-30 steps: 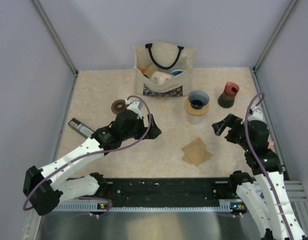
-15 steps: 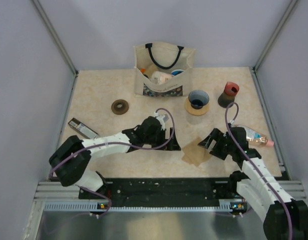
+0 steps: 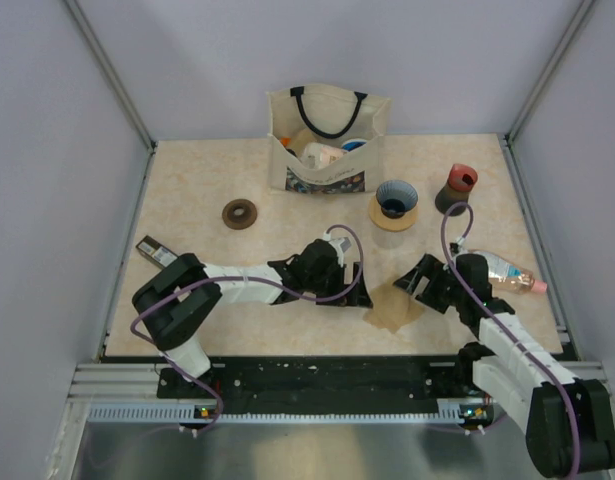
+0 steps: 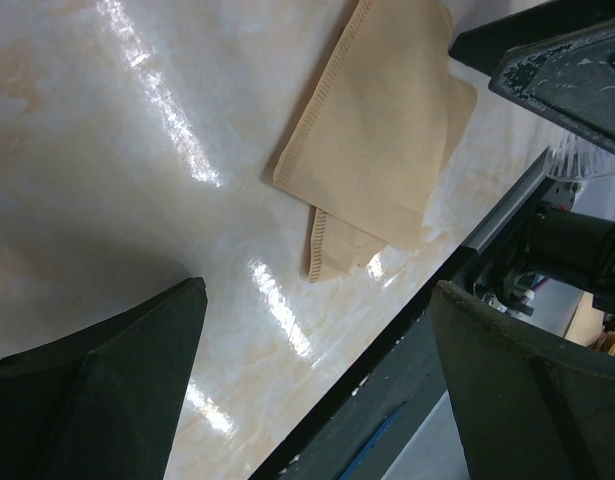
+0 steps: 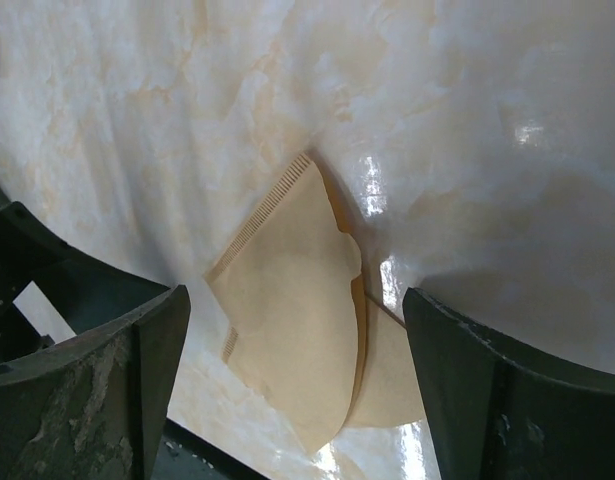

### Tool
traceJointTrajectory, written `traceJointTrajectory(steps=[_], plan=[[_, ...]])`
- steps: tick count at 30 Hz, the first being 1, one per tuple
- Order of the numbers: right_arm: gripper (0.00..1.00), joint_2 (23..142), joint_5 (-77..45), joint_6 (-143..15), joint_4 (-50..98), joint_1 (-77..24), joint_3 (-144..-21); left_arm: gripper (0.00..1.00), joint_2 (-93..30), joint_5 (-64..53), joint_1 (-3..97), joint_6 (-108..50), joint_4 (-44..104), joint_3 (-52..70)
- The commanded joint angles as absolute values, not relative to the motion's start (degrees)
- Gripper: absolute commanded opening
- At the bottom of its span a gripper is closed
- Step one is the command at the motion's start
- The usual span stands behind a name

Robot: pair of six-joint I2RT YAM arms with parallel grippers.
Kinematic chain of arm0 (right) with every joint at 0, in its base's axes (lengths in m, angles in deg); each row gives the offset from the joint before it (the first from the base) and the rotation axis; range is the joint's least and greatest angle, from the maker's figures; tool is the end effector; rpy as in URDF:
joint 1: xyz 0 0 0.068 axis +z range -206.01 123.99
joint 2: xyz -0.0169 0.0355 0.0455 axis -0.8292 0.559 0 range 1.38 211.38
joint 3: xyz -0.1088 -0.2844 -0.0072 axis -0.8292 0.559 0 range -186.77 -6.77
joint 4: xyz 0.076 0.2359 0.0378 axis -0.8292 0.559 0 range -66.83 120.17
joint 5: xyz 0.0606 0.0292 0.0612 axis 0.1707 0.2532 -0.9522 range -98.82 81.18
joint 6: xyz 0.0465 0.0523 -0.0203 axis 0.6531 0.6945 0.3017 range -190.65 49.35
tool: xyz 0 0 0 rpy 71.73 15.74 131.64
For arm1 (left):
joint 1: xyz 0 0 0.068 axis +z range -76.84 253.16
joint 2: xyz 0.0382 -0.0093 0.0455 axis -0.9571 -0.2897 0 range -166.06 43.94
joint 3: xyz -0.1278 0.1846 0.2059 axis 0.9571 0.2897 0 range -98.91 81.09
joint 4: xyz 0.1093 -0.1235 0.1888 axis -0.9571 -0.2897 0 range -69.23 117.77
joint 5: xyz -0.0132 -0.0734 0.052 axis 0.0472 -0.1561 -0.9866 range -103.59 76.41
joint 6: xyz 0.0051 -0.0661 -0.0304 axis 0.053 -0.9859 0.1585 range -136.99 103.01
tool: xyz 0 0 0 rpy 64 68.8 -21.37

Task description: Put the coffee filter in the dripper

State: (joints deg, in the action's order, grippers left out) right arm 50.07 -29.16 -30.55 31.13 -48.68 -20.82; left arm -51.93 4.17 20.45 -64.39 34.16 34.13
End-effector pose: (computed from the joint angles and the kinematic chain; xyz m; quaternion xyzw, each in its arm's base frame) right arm 0.1427 0.0396 0.1645 0.1861 0.8847 0.3072 0.2972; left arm 0.1949 -0.2865 0.1831 0.1040 0.9006 -0.3956 0.1471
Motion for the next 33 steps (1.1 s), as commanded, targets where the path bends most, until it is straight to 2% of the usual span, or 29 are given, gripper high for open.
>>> traceJointTrajectory(steps=[1, 6, 19, 33], plan=[[0.87, 51.5, -31.3, -29.9, 24.1, -48.9, -19.8, 0.99, -53.5, 4.1, 20.1, -64.7, 39.7, 31.5], [0.87, 53.1, -34.5, -28.9, 21.2, -48.8, -19.6, 0.99, -54.3, 2.3, 20.1, -63.2, 40.6, 31.0], [0.86, 51.7, -41.9, -25.0, 18.2, -48.8, -19.4, 0.99, -58.6, 6.4, 20.1, -63.8, 43.4, 29.6], [0.82, 56.0, -44.1, -24.5, 15.9, -48.3, -17.3, 0.99, -60.9, 8.6, 18.6, -66.0, 46.1, 30.5]])
